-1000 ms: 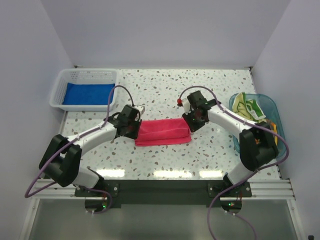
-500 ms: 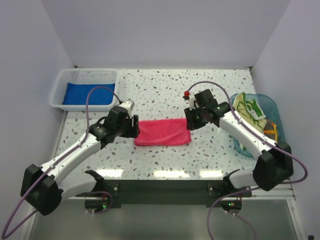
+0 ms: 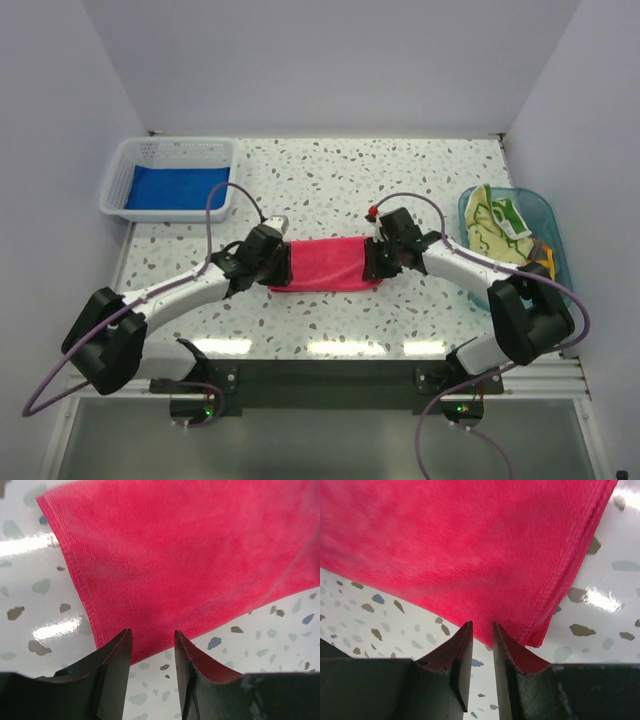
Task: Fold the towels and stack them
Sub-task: Fold the towel
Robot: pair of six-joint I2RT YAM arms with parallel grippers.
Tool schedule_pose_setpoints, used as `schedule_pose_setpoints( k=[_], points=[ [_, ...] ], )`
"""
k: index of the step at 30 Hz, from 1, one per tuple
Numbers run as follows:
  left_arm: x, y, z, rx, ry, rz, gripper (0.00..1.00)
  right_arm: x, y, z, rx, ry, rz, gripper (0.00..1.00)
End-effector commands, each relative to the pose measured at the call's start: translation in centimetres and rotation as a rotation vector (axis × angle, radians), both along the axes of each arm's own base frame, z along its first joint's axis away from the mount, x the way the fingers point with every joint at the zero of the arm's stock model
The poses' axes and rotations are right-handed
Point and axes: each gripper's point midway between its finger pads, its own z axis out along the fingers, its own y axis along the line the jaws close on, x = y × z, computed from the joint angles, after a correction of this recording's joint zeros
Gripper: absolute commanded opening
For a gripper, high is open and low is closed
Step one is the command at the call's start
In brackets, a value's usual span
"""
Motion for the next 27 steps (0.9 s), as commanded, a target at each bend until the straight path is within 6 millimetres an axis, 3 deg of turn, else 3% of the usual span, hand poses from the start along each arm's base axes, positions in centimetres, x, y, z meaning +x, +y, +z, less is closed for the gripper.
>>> schedule_pose_setpoints(
  k=[1, 5, 8, 11, 13, 14, 17, 20, 22, 23, 26, 27],
  points=[
    [-0.3, -0.1, -2.6, -0.003, 0.015, 0.060, 0.44, 0.5, -0.1, -1.2, 0.022, -0.028, -0.073, 0.26],
    [-1.7, 2.1, -5.3, 0.062, 0.059, 0.134, 0.38, 0.1, -2.6, -2.9, -0.071, -0.046, -0.135, 0.24],
    [-2.5, 2.9, -5.7, 0.074, 0.076, 0.160, 0.38, 0.1, -3.8, -3.1, -0.109, -0.057, -0.170, 0.24],
    [-3.0, 3.0, -5.2, 0.052, 0.076, 0.165, 0.38, 0.1, -4.5, -2.5, -0.124, -0.070, -0.183, 0.24],
    [-3.1, 2.9, -4.0, 0.023, 0.066, 0.165, 0.42, 0.7, -4.2, -0.9, -0.099, -0.115, -0.181, 0.24],
    [-2.8, 2.7, -2.7, 0.000, 0.038, 0.170, 0.46, 1.4, -3.8, 0.7, -0.072, -0.155, -0.167, 0.25],
    [-1.5, 2.2, 0.4, -0.047, -0.035, 0.187, 0.53, 2.5, -3.1, 2.8, -0.042, -0.209, -0.155, 0.26],
    [0.5, 2.2, 3.4, -0.044, -0.120, 0.224, 0.53, 5.2, -2.0, 5.3, -0.024, -0.269, -0.141, 0.25],
    [1.5, 2.4, 3.8, -0.001, -0.141, 0.231, 0.51, 6.5, -1.5, 4.9, -0.023, -0.266, -0.139, 0.24],
    [2.5, 2.2, 4.8, 0.000, -0.170, 0.239, 0.49, 7.6, -1.2, 5.6, -0.015, -0.285, -0.145, 0.24],
    [4.6, 1.4, 4.6, 0.022, -0.181, 0.219, 0.47, 9.6, -0.7, 4.9, -0.008, -0.284, -0.158, 0.22],
    [5.4, 1.0, 3.6, 0.041, -0.174, 0.208, 0.46, 10.2, -0.9, 4.6, -0.001, -0.278, -0.175, 0.22]
  ],
)
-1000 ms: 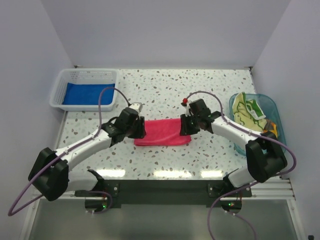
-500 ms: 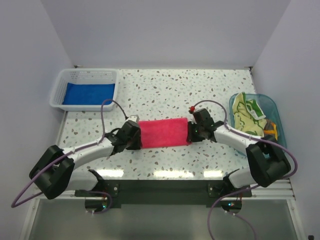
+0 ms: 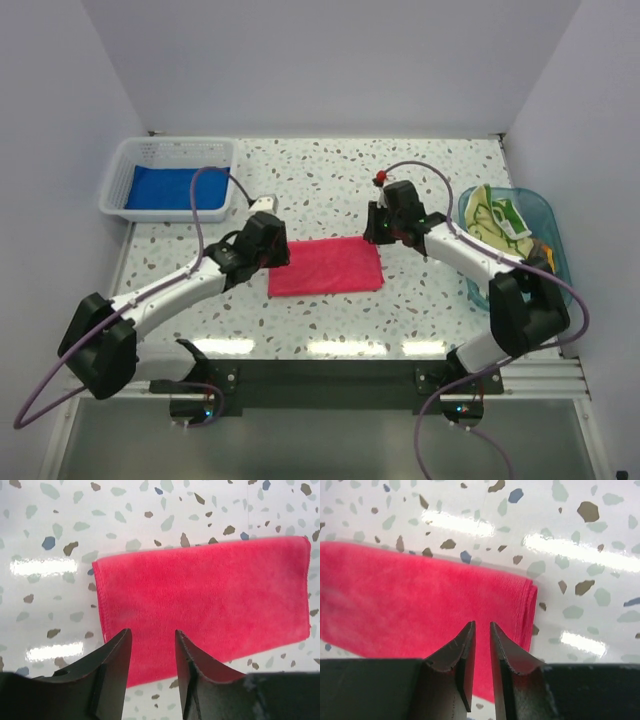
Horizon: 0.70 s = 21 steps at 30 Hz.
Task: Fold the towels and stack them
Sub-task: Fold the towel
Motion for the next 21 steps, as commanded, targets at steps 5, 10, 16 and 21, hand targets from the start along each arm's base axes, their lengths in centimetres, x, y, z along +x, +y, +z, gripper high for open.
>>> schedule_pose_setpoints(
  k=[5, 10, 16, 21],
  points=[
    [5.3, -0.7, -3.4, 0.076, 0.006, 0.006, 0.40, 4.1, -0.3, -2.7, 0.014, 0.011, -0.036, 0.21],
    [5.6, 0.5, -7.5, 0.117, 0.100, 0.039, 0.37, 4.2, -1.4, -6.0, 0.008, 0.072, -0.060, 0.20],
    [4.6, 1.1, -7.8, 0.095, 0.124, 0.041, 0.41, 3.7, -3.2, -7.7, -0.070, 0.100, -0.071, 0.19],
    [4.0, 0.5, -4.3, 0.027, 0.081, 0.008, 0.52, 3.7, -3.0, -4.2, -0.062, 0.052, -0.035, 0.22]
  ],
)
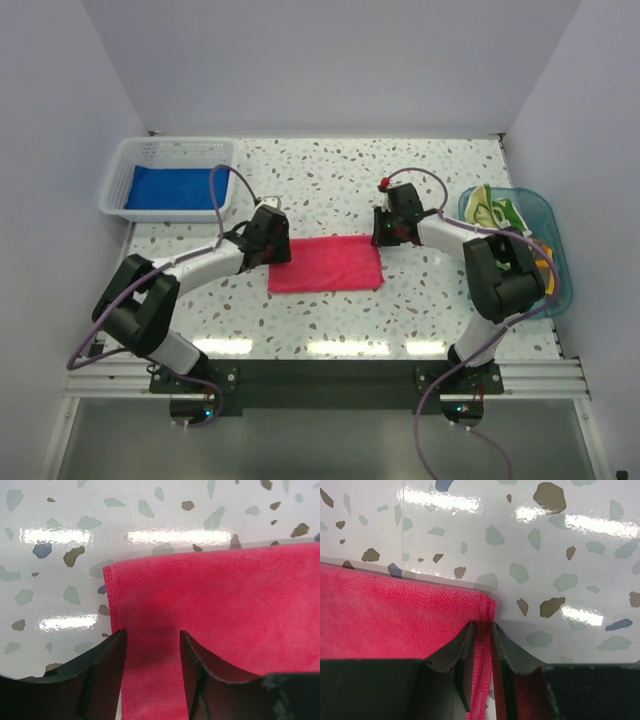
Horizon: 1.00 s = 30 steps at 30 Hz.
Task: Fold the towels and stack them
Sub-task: Fold the towel, then neatly place the folded towel into the bin
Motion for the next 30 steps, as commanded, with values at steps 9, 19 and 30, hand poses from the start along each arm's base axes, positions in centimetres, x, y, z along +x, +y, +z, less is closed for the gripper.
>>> schedule_pose_setpoints(
  k=[9, 19, 30],
  points=[
    [-0.6, 1.4, 8.5, -0.071, -0.139, 0.003, 0.66, -5.0, 2.1, 5.7, 0.004, -0.038, 0.102, 0.28],
    [-1.9, 8.2, 10.5, 0.021, -0.211, 0.116, 0.66, -10.1, -0.2, -0.3, -0.035, 0.097, 0.059, 0.24],
    [-3.7, 9.7, 9.4, 0.050, -0.237, 0.099, 0.67, -8.7, -4.8, -2.9, -0.069, 0.243, -0.109, 0.21]
  ],
)
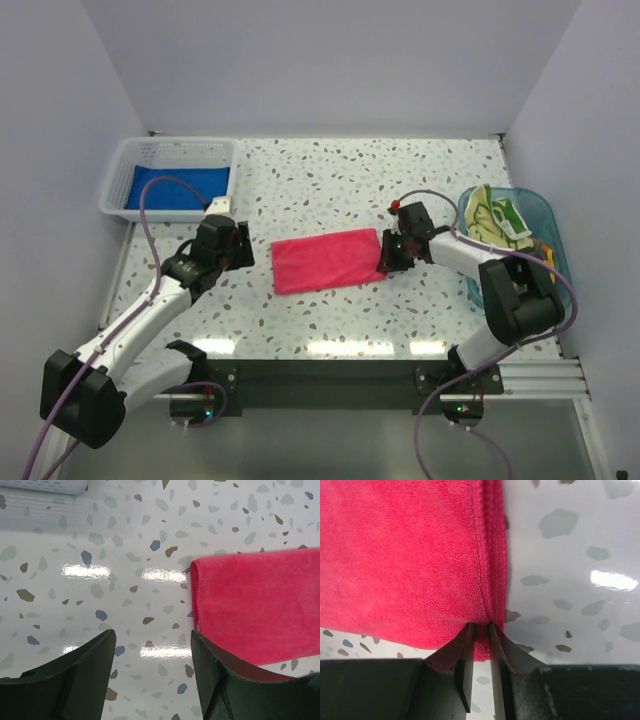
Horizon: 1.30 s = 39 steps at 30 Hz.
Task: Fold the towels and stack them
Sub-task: Neatly place the folded towel into the bin
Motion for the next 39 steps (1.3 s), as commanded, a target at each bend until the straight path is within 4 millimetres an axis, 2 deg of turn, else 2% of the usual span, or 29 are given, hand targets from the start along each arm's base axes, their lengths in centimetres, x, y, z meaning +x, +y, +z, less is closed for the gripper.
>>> schedule_pose_setpoints(
  k=[1, 2, 3, 4, 6, 7, 9, 10, 12, 13, 15, 16, 18, 19, 21, 23, 24, 25, 26, 27, 28, 30, 31, 33, 39],
  points=[
    [0.1, 0.9, 0.6, 0.028, -0.042, 0.009, 0.67, 1.3, -4.4, -1.3, -0.164, 0.049, -0.095, 0.22],
    [0.1, 1.0, 0.5, 0.033, -0.040, 0.010, 0.68, 1.8, -4.9, -0.7, -0.197, 0.033, -0.097, 0.23],
    [-0.1, 1.0, 0.3, 0.035, -0.035, 0.008, 0.68, 1.6, -5.4, -0.3, -0.222, 0.052, -0.092, 0.24],
    [-0.2, 1.0, 0.2, 0.036, -0.032, 0.006, 0.69, 3.0, -5.5, 1.4, -0.241, -0.002, -0.080, 0.26],
    [-0.2, 1.0, 0.3, 0.042, -0.028, 0.003, 0.76, 3.8, -6.0, 3.1, -0.273, -0.038, -0.077, 0.28],
    [-0.3, 1.1, 0.5, 0.040, -0.034, 0.002, 0.78, 4.9, -5.7, 4.6, -0.271, -0.086, -0.055, 0.30],
    [-0.3, 1.2, 0.8, 0.051, -0.043, -0.001, 0.84, 5.2, -4.5, 7.0, -0.235, -0.146, -0.013, 0.40],
    [-0.2, 1.3, 1.0, 0.049, -0.055, 0.002, 0.87, 5.2, -2.8, 8.2, -0.235, -0.189, 0.050, 0.44],
    [-0.3, 1.4, 0.5, 0.059, -0.046, 0.002, 0.92, 5.1, -0.8, 10.2, -0.257, -0.249, 0.120, 0.52],
    [-0.2, 1.4, 0.4, 0.055, -0.046, 0.004, 0.94, 4.0, 1.7, 10.5, -0.262, -0.272, 0.209, 0.56],
    [-0.1, 1.4, -0.3, 0.058, -0.018, 0.001, 1.00, 3.1, 4.7, 11.2, -0.226, -0.292, 0.282, 0.60],
    [-0.2, 1.4, -0.5, 0.058, -0.009, 0.005, 1.00, 1.7, 7.1, 11.2, -0.210, -0.304, 0.344, 0.64],
    [0.1, 2.3, -0.6, 0.065, -0.001, 0.035, 1.00, 1.0, 9.5, 10.9, -0.211, -0.321, 0.392, 0.67],
    [0.2, 2.6, -0.7, 0.062, 0.003, 0.047, 1.00, -0.4, 11.6, 10.8, -0.198, -0.329, 0.451, 0.70],
    [0.4, 3.6, -1.1, 0.050, 0.023, 0.080, 1.00, -1.6, 14.4, 9.7, -0.196, -0.327, 0.508, 0.71],
    [0.6, 4.2, -1.1, 0.028, 0.029, 0.110, 1.00, -2.3, 15.9, 8.9, -0.213, -0.320, 0.548, 0.71],
    [0.8, 4.9, -1.2, 0.016, 0.033, 0.136, 1.00, -2.1, 17.0, 9.2, -0.217, -0.340, 0.559, 0.71],
    [0.9, 4.8, -1.2, -0.008, 0.031, 0.138, 1.00, -2.7, 17.8, 7.9, -0.255, -0.329, 0.589, 0.71],
    [0.9, 5.1, -1.3, -0.015, 0.034, 0.145, 1.00, -2.9, 18.2, 7.5, -0.269, -0.323, 0.603, 0.71],
    [1.0, 5.7, -1.3, -0.022, 0.032, 0.166, 1.00, -3.2, 19.4, 7.7, -0.268, -0.336, 0.619, 0.71],
    [1.1, 5.9, -1.2, -0.021, 0.031, 0.174, 1.00, -3.1, 19.6, 6.8, -0.291, -0.328, 0.624, 0.70],
    [1.1, 6.1, -1.2, -0.019, 0.029, 0.178, 1.00, -3.3, 20.6, 6.8, -0.295, -0.338, 0.631, 0.69],
    [1.0, 6.0, -1.2, -0.020, 0.028, 0.176, 1.00, -3.3, 20.8, 6.1, -0.313, -0.327, 0.631, 0.69],
    [1.0, 6.1, -1.3, -0.015, 0.030, 0.177, 1.00, -3.2, 21.1, 6.0, -0.340, -0.332, 0.623, 0.69],
    [0.9, 6.8, -1.1, 0.008, 0.021, 0.204, 1.00, -2.8, 20.9, 5.1, -0.401, -0.324, 0.605, 0.69]
  ],
)
